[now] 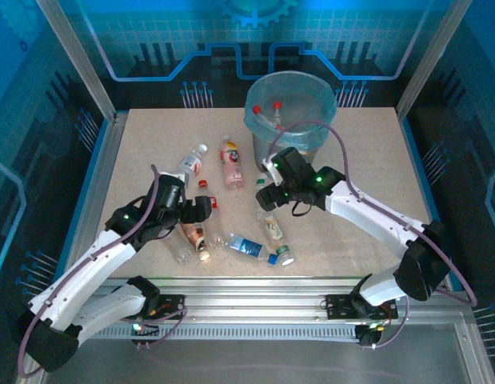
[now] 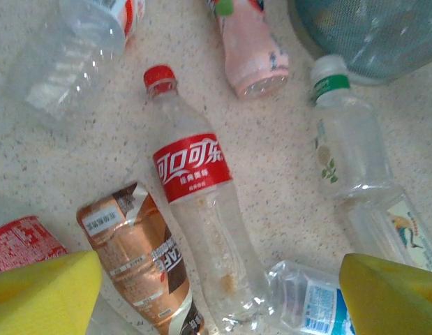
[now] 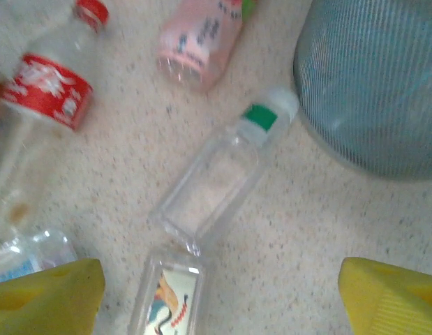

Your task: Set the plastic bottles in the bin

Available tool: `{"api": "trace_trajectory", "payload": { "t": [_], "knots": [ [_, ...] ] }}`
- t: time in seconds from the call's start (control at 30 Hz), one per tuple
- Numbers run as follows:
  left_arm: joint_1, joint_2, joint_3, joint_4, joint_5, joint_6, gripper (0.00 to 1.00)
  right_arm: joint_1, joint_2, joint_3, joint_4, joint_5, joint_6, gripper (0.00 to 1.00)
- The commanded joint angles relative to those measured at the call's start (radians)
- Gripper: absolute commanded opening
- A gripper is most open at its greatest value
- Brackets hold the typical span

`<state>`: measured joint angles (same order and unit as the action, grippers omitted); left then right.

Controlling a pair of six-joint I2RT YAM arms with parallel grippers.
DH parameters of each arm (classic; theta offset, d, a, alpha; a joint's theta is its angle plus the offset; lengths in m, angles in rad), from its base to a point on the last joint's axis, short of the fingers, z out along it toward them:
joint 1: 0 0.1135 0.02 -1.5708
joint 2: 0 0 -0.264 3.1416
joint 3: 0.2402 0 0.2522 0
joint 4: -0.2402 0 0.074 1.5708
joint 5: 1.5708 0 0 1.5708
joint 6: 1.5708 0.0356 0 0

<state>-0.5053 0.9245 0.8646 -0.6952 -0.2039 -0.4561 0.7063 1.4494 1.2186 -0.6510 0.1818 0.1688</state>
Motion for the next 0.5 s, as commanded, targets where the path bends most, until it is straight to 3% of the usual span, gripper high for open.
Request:
{"api": "trace_trajectory", "payload": {
  "t": [0.0,0.47],
  "knots": [
    [0.011,0.030,-0.026,0.058,0.044,-0.032,0.89,0.003,0.014,-0.047,-0.038,-0.004,0.042,0.90],
    [0.010,0.103,-0.044,0.166,0.094,-0.044,0.89,0.010,0.159,-0.111,-0.024,0.028,0.052,0.91]
  ]
}}
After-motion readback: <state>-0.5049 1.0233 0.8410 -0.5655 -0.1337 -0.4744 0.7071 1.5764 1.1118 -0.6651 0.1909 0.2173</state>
